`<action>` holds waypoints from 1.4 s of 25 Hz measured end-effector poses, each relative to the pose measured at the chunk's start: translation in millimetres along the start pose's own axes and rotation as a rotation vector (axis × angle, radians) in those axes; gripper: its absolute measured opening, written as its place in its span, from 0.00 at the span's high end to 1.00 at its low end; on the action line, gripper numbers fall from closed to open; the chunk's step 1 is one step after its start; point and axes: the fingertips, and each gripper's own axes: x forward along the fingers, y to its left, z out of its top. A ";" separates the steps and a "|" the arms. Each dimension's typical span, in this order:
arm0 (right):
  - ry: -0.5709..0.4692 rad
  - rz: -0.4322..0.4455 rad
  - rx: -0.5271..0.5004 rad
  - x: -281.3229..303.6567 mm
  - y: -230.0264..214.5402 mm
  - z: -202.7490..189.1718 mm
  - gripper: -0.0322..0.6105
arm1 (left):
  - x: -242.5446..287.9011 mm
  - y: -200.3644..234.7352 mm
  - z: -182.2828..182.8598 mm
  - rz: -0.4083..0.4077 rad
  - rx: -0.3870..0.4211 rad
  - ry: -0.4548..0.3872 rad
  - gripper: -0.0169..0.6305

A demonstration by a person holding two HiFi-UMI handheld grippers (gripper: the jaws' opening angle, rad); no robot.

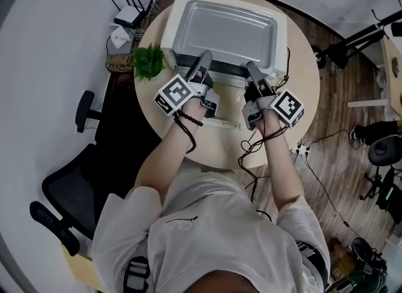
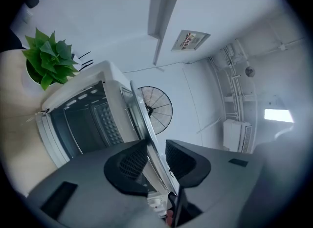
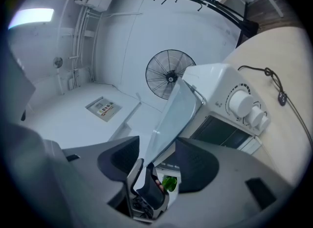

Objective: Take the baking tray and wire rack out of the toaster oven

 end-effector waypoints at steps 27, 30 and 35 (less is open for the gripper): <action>-0.397 -0.270 -1.262 -194.5 58.9 65.6 0.96 | -145.4 -85.6 15.8 -0.011 1.589 0.023 0.97; -0.427 -0.296 -1.264 -217.0 63.7 73.6 0.96 | -167.8 -89.6 39.3 0.075 1.508 -0.062 0.97; -0.425 -0.311 -1.239 -234.0 59.1 70.1 0.96 | -187.9 -69.7 50.3 0.118 1.381 -0.118 0.97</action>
